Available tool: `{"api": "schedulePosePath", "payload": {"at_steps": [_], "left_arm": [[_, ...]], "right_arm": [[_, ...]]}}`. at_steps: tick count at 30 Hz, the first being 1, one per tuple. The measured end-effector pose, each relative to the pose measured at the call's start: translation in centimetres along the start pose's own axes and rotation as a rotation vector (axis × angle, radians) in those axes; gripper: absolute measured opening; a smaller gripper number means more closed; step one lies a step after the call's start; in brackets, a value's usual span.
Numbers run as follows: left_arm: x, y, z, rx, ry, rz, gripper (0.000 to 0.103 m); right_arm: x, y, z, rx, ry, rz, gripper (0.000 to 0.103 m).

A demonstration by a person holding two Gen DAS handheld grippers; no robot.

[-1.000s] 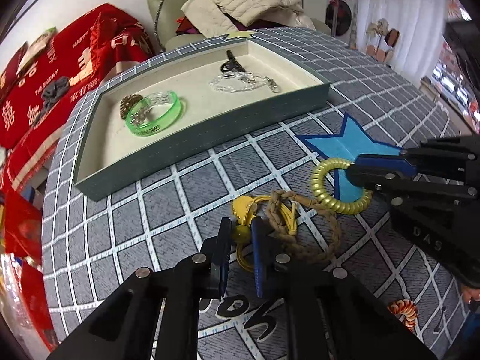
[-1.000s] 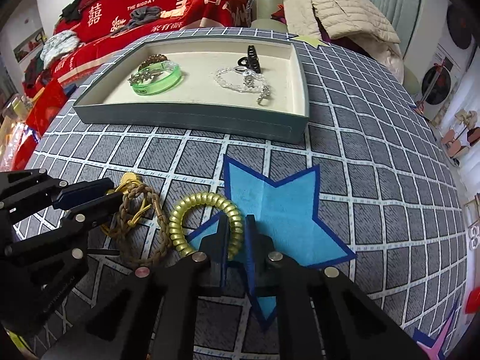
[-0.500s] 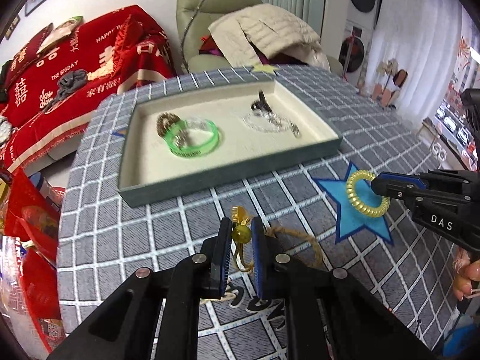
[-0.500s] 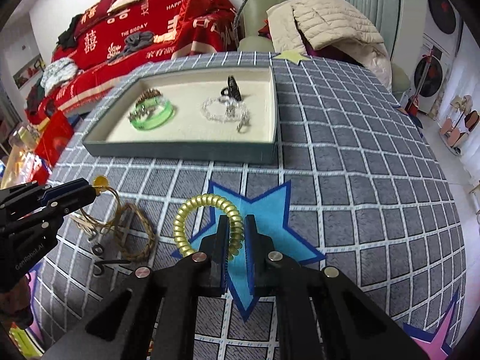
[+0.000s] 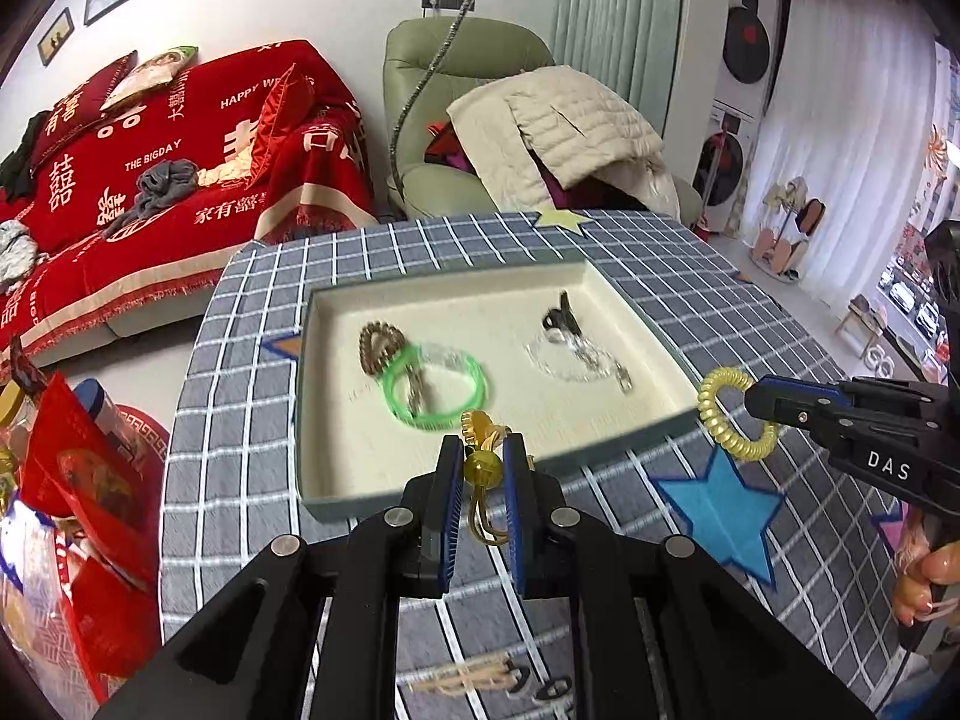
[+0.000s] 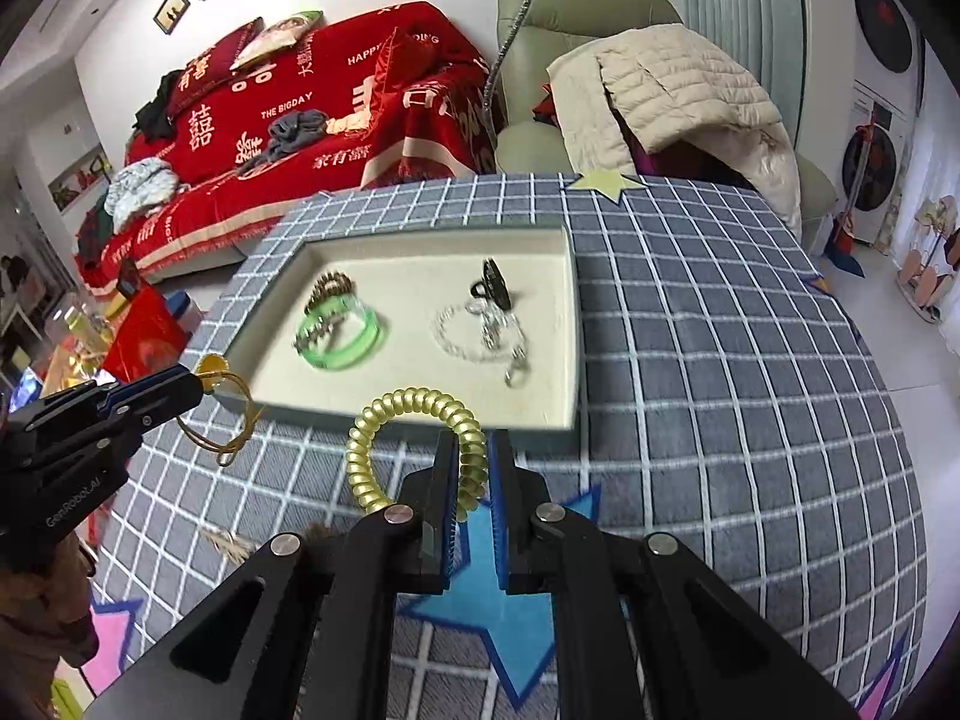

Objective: Organize jewelry
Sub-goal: 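Carry the yellow cord tie and yellow spiral bracelet into the tray, then lower both items onto the tray floor and open both tools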

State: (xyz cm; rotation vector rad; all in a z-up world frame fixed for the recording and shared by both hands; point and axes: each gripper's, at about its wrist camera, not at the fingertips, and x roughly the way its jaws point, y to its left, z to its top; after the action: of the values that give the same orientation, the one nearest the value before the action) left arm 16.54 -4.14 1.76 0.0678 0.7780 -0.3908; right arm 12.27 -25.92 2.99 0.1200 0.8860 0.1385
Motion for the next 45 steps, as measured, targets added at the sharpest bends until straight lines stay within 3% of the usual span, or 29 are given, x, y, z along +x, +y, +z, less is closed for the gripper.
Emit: {"api": "schedulePosePath", "payload": {"at_steps": [11, 18, 32, 45], "left_arm": [[3.9, 2.5, 2.8, -0.047, 0.015, 0.025, 0.034], [6.8, 3.9, 2.7, -0.081, 0.052, 0.051, 0.034], [11.7, 5.2, 1.1, -0.08, 0.162, 0.132, 0.034], [13.5, 4.0, 0.7, -0.03, 0.197, 0.204, 0.034]], "right_arm": [[3.1, 0.8, 3.7, -0.004, 0.0, 0.016, 0.011], [6.2, 0.7, 5.0, 0.004, 0.024, 0.009, 0.011], [12.9, -0.7, 5.6, 0.023, 0.099, -0.026, 0.011], [14.5, -0.5, 4.6, -0.002, 0.134, -0.056, 0.012]]}}
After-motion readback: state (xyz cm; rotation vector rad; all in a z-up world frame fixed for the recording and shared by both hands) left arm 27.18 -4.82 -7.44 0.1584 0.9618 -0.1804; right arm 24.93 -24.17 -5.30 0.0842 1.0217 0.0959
